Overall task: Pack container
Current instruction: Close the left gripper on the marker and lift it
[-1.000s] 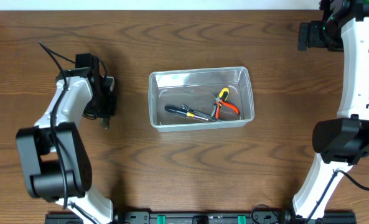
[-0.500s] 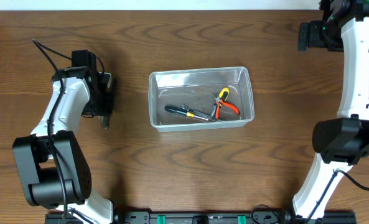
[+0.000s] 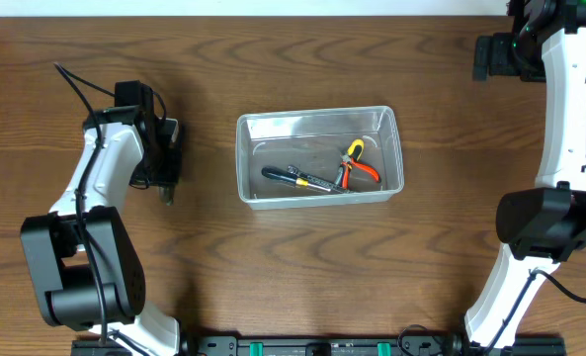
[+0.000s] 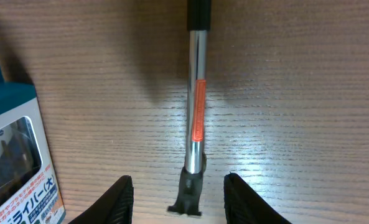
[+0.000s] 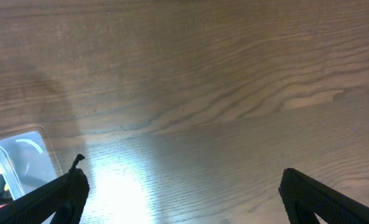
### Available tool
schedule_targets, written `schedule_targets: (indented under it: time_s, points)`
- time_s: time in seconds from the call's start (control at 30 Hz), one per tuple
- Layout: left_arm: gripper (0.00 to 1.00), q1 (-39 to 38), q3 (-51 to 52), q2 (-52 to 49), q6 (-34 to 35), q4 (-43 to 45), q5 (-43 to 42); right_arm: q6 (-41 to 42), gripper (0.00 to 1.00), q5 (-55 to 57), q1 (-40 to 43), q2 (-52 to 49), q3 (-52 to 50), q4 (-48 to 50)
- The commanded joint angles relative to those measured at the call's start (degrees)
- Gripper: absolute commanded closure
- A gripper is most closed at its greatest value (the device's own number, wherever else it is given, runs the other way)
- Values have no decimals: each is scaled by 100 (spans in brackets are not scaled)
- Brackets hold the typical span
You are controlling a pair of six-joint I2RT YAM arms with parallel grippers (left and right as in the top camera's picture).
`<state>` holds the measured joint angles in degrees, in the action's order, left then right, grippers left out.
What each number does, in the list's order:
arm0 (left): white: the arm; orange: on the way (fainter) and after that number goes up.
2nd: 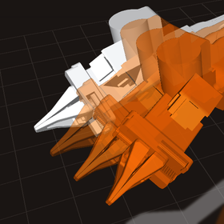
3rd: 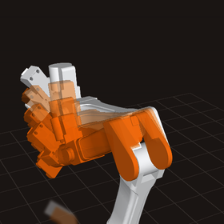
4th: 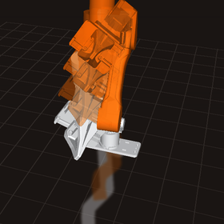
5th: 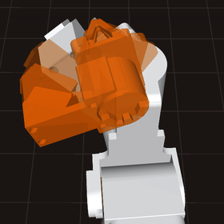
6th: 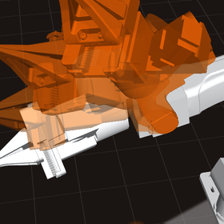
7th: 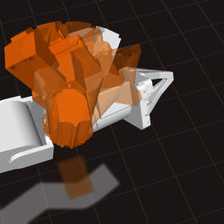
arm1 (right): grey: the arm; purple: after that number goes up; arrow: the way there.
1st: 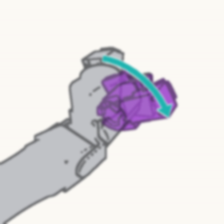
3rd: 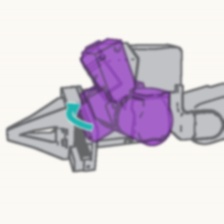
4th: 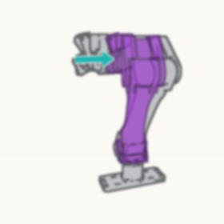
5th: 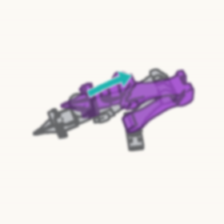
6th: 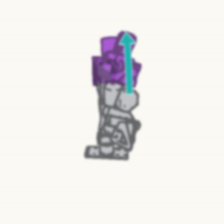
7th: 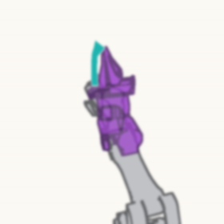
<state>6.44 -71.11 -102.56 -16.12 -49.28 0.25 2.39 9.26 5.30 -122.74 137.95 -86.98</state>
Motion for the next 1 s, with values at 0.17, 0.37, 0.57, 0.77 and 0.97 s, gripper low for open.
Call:
schedule_targets:
  time_s: [0.17, 0.37, 0.57, 0.77, 0.97]
  points:
    - [62, 31, 199, -352, -103, -33, 59, 76, 1, 39, -2, 70, 74, -2]
    - [62, 31, 201, -461, -101, 2, 57, 76, 1, 37, -2, 70, 74, -2]
    - [68, 31, 243, -494, -103, 50, 35, 76, 1, 39, -2, 70, 74, -2]
    - [70, 31, 245, -494, -101, 48, 33, 76, 1, 37, -2, 70, 74, -2]
    - [70, 31, 273, -494, -96, 50, 13, 76, 1, 39, -2, 70, 74, -2]
